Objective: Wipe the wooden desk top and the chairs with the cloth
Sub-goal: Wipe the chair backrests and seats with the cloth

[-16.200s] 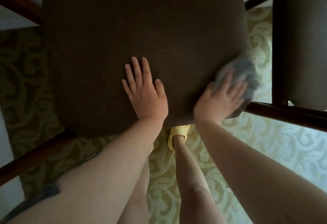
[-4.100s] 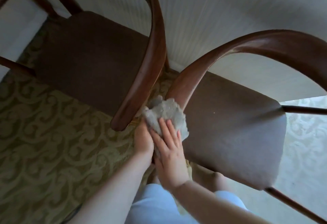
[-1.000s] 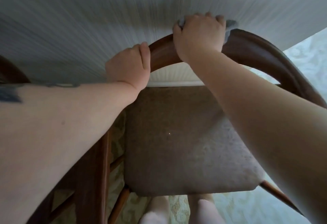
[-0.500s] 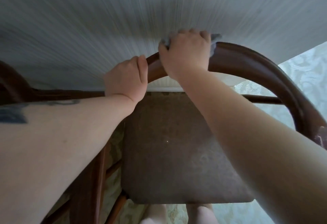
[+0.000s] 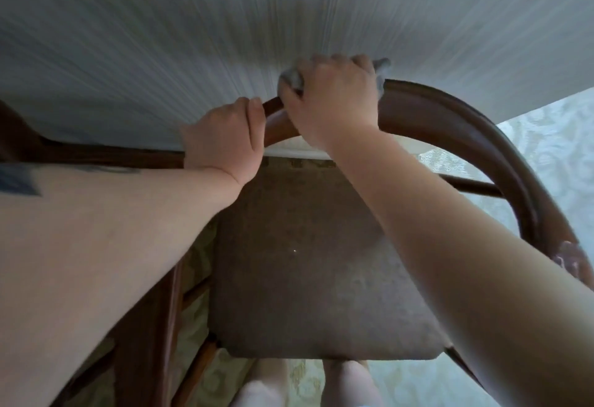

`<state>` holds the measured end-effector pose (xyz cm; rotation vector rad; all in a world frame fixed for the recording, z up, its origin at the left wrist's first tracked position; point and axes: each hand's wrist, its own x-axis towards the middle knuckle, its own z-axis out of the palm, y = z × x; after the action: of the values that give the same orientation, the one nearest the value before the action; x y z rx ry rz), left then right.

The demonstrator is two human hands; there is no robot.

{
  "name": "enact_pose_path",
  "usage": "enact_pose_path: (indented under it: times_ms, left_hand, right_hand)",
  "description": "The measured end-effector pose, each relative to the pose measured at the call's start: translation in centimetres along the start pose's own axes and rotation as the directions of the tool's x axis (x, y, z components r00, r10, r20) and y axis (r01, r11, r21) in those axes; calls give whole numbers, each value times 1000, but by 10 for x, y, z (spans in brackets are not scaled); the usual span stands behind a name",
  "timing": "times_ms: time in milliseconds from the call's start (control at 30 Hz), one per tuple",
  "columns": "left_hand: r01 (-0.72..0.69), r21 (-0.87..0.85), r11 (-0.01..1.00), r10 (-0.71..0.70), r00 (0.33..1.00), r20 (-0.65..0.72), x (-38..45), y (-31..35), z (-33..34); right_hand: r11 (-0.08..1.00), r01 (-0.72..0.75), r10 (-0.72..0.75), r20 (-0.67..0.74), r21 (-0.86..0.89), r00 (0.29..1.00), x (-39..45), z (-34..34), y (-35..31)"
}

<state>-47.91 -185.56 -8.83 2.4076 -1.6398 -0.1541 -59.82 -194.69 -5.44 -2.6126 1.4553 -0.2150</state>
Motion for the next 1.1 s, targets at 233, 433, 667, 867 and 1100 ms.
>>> enact_pose_path:
  times_ms: [233, 433, 667, 867, 1100]
  left_hand:
    - [-4, -20, 1000, 4, 1000, 3, 1, 1, -3]
    - [10, -6, 1000, -10, 1000, -3, 3, 1, 1]
    - [12, -3, 1000, -12, 1000, 9, 1, 1, -1]
    - [28, 22, 999, -29, 998, 55, 3, 3, -2]
    - [-21, 9, 1000, 21, 1000, 3, 2, 1, -1]
  right_hand:
    - [862, -506, 506, -2, -23, 862, -11, -17, 85]
    - [982, -183, 188, 138, -49, 972, 10, -10, 9]
    - [935, -349, 350, -10, 56, 937, -10, -13, 63]
    - [946, -322, 322, -3, -21, 947, 2, 6, -15]
    - [941, -326, 334, -98, 88, 938, -8, 7, 35]
